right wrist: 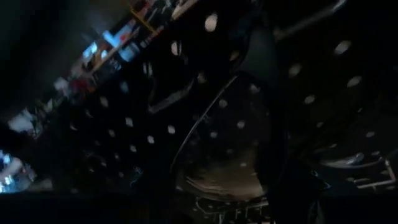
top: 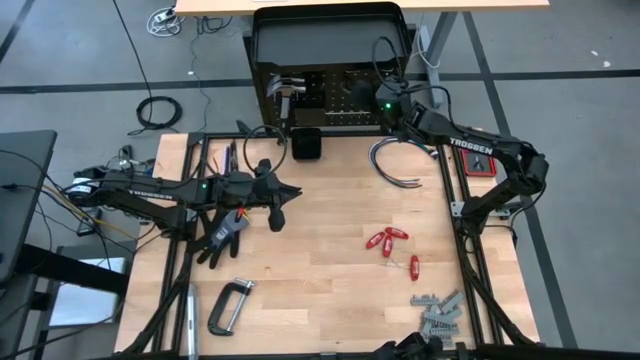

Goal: Hang tools onto peg board
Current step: Hang the safety goggles on the peg board

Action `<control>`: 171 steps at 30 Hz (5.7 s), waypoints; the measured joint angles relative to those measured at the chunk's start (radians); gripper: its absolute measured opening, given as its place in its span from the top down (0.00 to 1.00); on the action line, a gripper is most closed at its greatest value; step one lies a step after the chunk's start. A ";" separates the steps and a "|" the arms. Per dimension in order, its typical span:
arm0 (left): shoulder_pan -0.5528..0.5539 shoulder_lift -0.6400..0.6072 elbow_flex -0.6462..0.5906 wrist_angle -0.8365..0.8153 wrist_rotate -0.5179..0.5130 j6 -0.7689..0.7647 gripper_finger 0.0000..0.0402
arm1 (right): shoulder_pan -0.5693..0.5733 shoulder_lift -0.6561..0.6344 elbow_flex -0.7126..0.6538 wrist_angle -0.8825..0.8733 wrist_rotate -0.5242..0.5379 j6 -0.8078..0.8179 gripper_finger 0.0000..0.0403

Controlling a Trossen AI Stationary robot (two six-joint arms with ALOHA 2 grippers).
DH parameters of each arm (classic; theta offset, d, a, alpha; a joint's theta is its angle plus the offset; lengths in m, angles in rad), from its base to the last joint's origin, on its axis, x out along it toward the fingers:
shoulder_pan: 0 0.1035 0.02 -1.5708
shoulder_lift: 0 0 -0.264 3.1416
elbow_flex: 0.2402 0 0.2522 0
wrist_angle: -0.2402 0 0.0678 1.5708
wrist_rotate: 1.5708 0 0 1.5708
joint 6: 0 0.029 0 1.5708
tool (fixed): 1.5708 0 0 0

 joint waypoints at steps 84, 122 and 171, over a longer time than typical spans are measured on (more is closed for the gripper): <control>-0.003 -0.053 0.000 -0.083 -0.099 0.025 0.90 | 0.023 0.043 -0.016 0.137 -0.261 -0.563 0.62; -0.003 -0.051 0.000 -0.104 -0.090 0.014 0.90 | -0.019 -0.121 -0.016 -0.071 -0.199 -0.618 0.98; -0.097 -0.044 0.000 -0.049 -0.059 0.020 0.90 | 0.200 -0.148 -0.539 0.706 0.101 -0.542 0.06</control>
